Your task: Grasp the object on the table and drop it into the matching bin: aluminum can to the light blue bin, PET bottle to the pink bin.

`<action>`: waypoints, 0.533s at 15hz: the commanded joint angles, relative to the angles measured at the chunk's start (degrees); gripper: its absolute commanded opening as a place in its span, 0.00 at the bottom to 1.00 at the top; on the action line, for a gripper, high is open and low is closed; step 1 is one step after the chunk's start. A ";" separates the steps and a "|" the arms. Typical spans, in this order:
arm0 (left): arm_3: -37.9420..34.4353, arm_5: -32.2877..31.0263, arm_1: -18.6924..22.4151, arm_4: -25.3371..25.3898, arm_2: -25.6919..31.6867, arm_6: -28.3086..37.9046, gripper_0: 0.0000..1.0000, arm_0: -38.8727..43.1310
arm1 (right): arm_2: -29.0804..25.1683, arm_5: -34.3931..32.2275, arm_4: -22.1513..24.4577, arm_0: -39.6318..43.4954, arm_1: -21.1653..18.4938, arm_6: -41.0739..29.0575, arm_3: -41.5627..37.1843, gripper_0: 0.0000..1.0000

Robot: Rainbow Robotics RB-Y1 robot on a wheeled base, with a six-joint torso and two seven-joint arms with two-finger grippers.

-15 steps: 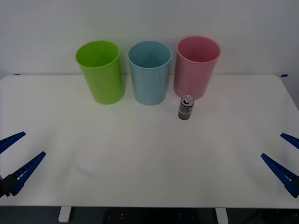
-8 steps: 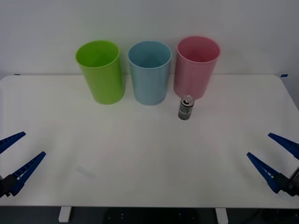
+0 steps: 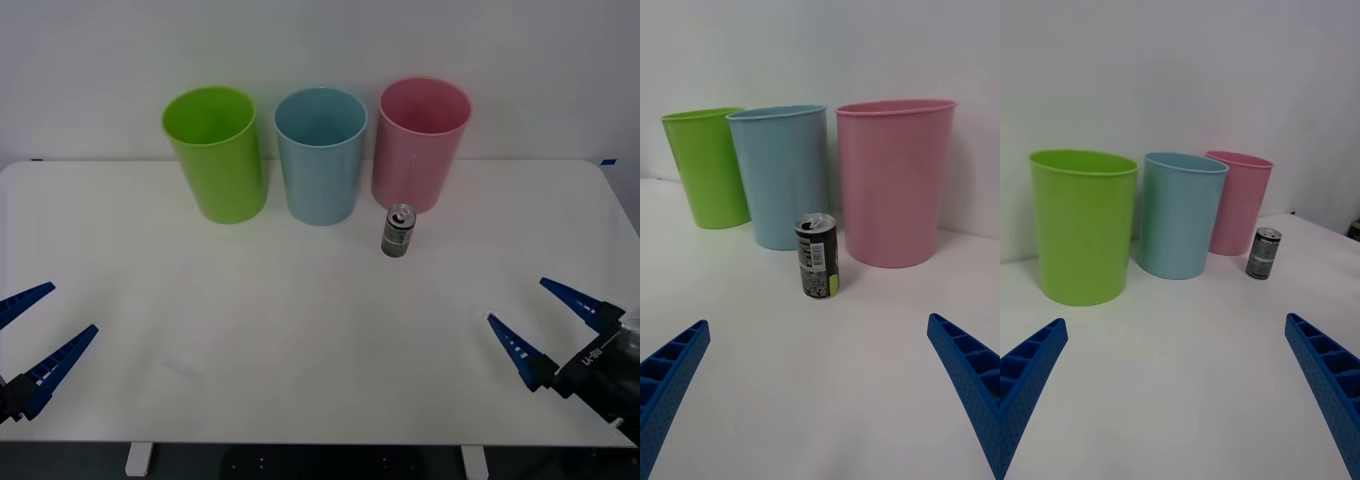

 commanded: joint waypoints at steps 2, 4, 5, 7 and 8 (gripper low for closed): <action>0.00 0.00 0.00 0.00 0.00 0.00 1.00 0.01 | 5.19 7.20 0.01 -1.97 0.01 1.26 -0.02 1.00; 0.00 0.00 0.00 0.00 0.00 0.00 1.00 0.01 | 7.39 10.63 0.01 -2.94 0.36 1.87 0.07 1.00; 0.00 0.00 0.00 0.00 0.00 0.00 1.00 0.01 | 8.36 11.95 0.01 -3.38 0.45 2.14 -0.02 1.00; 0.00 0.00 0.00 0.00 0.00 0.00 1.00 0.01 | 10.20 14.68 0.01 -4.61 0.89 2.84 0.07 1.00; 0.00 0.00 0.00 0.00 0.00 0.00 1.00 0.01 | 10.55 15.47 0.53 -4.96 1.77 3.02 0.07 1.00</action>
